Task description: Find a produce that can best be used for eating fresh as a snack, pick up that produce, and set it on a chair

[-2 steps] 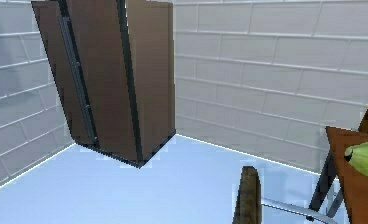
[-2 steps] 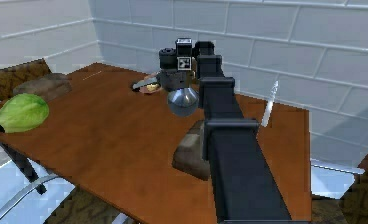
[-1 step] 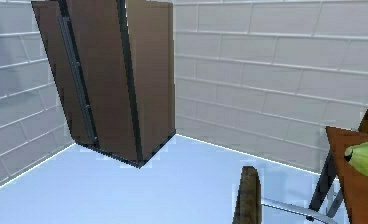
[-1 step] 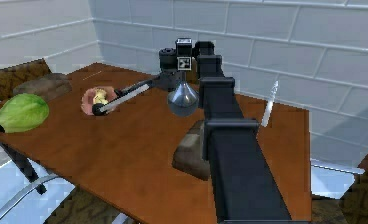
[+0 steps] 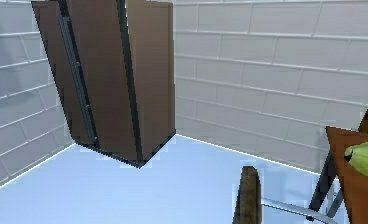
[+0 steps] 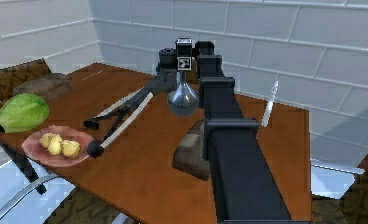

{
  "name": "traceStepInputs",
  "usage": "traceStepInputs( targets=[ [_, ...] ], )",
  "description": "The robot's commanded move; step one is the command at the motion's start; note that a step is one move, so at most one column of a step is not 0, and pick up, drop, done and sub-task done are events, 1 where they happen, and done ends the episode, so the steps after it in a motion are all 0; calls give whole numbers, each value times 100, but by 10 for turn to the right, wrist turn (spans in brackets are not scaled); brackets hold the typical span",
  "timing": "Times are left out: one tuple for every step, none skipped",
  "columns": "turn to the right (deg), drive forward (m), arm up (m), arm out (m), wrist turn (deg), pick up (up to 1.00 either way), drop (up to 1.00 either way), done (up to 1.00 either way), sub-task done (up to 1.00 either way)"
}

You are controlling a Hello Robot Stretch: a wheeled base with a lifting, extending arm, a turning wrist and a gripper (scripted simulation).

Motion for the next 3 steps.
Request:
traceStepInputs(
  targets=[
    [0, 0, 0, 0, -120, 0, 0, 0, 0],
    [0, 0, 0, -34, 0, 0, 0, 0, 0],
    [-450, 0, 0, 0, 0, 0, 0, 0, 0]
  ],
)
